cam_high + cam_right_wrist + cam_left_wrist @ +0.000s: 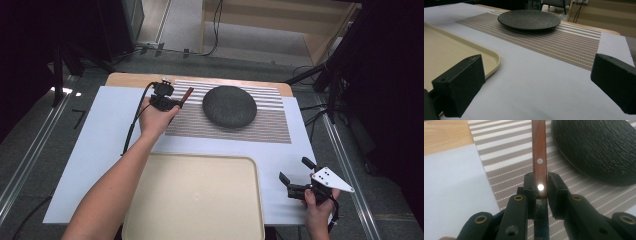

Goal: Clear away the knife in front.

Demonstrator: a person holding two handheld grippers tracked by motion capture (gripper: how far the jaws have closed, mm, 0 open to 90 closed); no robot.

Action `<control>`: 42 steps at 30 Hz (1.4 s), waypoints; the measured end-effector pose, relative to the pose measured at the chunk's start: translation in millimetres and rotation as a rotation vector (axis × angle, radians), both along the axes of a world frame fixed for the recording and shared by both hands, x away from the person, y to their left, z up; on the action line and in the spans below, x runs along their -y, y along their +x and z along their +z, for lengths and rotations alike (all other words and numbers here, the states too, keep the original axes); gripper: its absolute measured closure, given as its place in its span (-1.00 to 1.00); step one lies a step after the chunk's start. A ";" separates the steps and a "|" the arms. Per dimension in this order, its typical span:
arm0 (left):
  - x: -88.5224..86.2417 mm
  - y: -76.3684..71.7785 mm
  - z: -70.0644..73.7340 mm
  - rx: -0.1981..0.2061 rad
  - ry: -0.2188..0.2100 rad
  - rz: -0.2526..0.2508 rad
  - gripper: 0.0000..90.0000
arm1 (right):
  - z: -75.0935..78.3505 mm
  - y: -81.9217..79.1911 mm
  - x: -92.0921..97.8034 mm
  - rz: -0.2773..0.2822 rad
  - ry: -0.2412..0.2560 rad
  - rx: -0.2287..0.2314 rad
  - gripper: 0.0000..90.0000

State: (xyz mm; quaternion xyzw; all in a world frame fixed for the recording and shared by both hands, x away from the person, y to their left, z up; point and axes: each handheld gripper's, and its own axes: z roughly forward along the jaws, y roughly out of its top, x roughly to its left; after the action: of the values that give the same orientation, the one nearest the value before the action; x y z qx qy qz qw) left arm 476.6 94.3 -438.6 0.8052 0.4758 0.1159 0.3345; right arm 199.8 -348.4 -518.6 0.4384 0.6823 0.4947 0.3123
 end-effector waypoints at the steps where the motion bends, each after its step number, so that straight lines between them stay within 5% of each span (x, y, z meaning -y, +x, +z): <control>1: -0.1 -2.0 -0.4 0.001 0.001 0.002 0.72 | 0.0 -0.1 0.1 0.002 0.000 0.000 -1.00; 15: -7.6 -26.9 3.8 0.018 -0.039 -0.029 0.72 | 0.1 -0.3 0.3 0.006 0.002 0.002 -1.00; 33: -16.9 -63.8 0.4 0.041 -0.001 -0.076 0.72 | 0.0 -0.2 0.1 0.005 0.000 0.001 -1.00; 42: -19.1 -77.8 0.6 0.047 -0.023 -0.085 0.72 | 0.0 -0.1 0.0 0.007 -0.001 0.003 -1.00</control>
State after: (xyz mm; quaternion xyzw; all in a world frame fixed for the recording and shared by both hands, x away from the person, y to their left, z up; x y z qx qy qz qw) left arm 398.9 113.4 -438.0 0.8178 0.4343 0.1151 0.3596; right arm 199.6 -348.4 -518.6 0.4353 0.6837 0.4959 0.3117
